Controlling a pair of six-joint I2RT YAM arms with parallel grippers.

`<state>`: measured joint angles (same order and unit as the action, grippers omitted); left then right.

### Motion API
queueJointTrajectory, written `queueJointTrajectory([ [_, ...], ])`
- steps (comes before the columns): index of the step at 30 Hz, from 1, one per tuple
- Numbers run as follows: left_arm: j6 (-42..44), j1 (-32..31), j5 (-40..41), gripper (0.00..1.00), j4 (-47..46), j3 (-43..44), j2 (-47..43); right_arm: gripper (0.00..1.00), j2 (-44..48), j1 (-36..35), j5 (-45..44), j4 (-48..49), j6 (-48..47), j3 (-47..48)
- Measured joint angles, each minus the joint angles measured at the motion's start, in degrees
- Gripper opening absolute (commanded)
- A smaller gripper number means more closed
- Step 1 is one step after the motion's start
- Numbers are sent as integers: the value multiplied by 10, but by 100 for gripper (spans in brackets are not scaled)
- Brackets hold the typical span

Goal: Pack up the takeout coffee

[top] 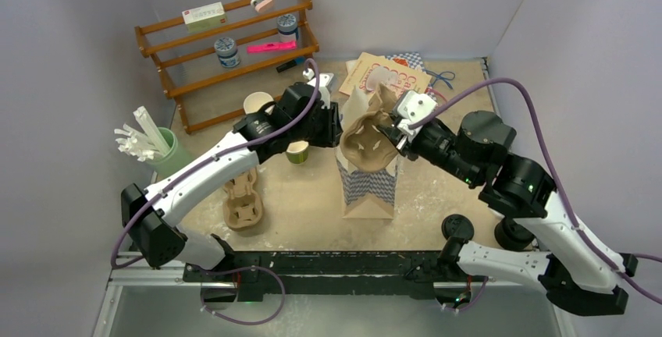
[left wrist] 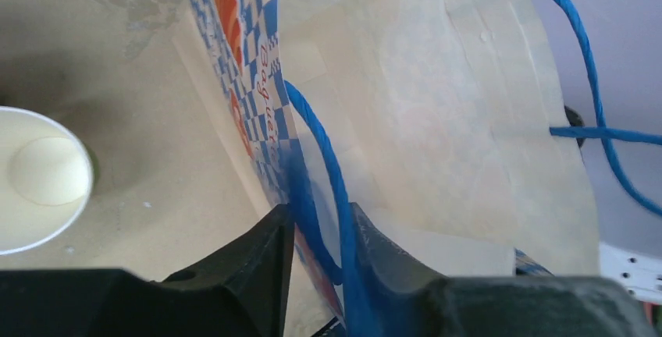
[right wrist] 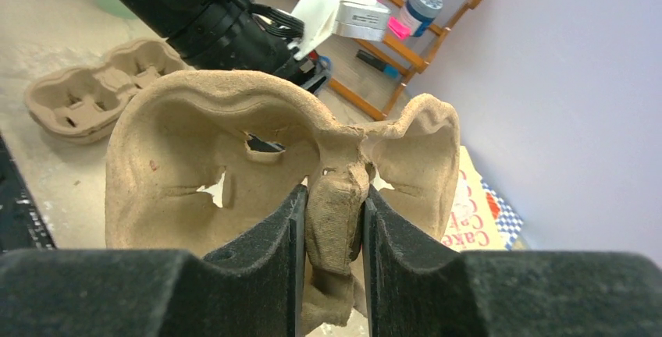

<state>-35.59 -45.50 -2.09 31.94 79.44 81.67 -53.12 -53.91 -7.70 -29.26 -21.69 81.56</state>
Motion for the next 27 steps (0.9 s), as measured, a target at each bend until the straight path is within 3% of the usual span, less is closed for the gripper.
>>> queueJointTrajectory([
  [2, 10, 0, 10, 7, 24, 15, 2, 31, -13, 3, 12, -6, 11, 12],
  [4, 29, 1, 17, 0, 51, 38, 3, 31, -33, 6, 30, -15, 26, 35],
  [17, 102, 20, -41, 0, 158, 71, -56, 31, -135, 15, 188, -125, 110, 198],
  [27, 146, 20, -77, 0, 190, 67, -85, 31, -149, 33, 276, -134, 223, 130],
])
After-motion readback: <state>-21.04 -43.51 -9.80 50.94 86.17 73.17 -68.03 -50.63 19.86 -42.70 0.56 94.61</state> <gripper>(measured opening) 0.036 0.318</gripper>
